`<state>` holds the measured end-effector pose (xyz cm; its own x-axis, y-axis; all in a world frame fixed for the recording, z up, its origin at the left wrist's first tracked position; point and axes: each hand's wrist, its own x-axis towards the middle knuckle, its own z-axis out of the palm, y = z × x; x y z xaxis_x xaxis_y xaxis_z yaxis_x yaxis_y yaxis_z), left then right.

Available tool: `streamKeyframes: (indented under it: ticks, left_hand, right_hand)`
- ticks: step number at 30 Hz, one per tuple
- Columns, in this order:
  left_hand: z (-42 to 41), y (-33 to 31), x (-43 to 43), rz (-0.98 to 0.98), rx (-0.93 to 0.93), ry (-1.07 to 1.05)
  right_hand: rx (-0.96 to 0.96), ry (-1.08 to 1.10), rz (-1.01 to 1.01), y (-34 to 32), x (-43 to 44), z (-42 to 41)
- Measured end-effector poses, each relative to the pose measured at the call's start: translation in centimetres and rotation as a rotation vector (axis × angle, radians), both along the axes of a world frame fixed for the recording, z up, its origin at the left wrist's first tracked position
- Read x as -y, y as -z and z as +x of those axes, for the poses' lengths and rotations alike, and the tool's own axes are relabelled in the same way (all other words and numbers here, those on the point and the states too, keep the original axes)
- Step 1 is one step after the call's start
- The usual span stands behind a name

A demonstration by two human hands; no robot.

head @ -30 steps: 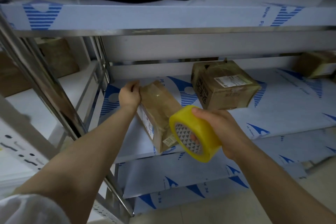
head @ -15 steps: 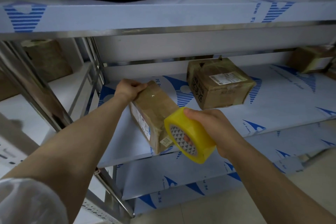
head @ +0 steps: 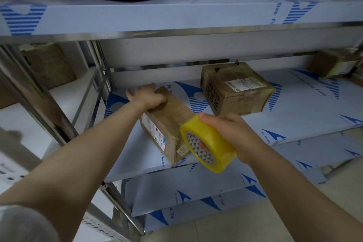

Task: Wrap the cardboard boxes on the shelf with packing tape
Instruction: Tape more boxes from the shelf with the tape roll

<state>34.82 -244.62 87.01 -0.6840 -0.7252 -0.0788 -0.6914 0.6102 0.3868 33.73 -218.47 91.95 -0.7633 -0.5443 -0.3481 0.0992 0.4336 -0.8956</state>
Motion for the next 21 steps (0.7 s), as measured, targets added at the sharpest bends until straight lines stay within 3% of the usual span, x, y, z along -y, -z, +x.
streamKeyframes:
  ticks: [1,3,5,11,17,21]
  left_hand:
    - [0.0,0.1,0.3,0.185,-0.033,0.008]
    - [0.3,0.3,1.0,0.299,-0.048,0.081]
    - [0.5,0.8,1.5,0.25,-0.036,0.104]
    - [0.4,-0.1,-1.9,-0.155,0.086,0.197]
    - [-1.3,0.7,-5.3,-0.141,0.104,0.462]
    - [-2.3,0.7,-5.8,-0.22,-0.069,0.404]
  right_hand:
    - [-0.002,-0.008,0.009,-0.1,0.1,0.0]
    - [-0.015,-0.039,0.025,-0.4,0.3,0.1]
    - [-0.025,-0.048,0.058,-0.6,0.4,-0.1]
    - [-0.068,-0.108,0.113,-2.0,1.1,-0.7]
    - [-0.085,-0.121,0.157,-2.3,1.3,-0.6]
    - [-0.082,-0.12,0.161,-1.4,0.9,-1.2]
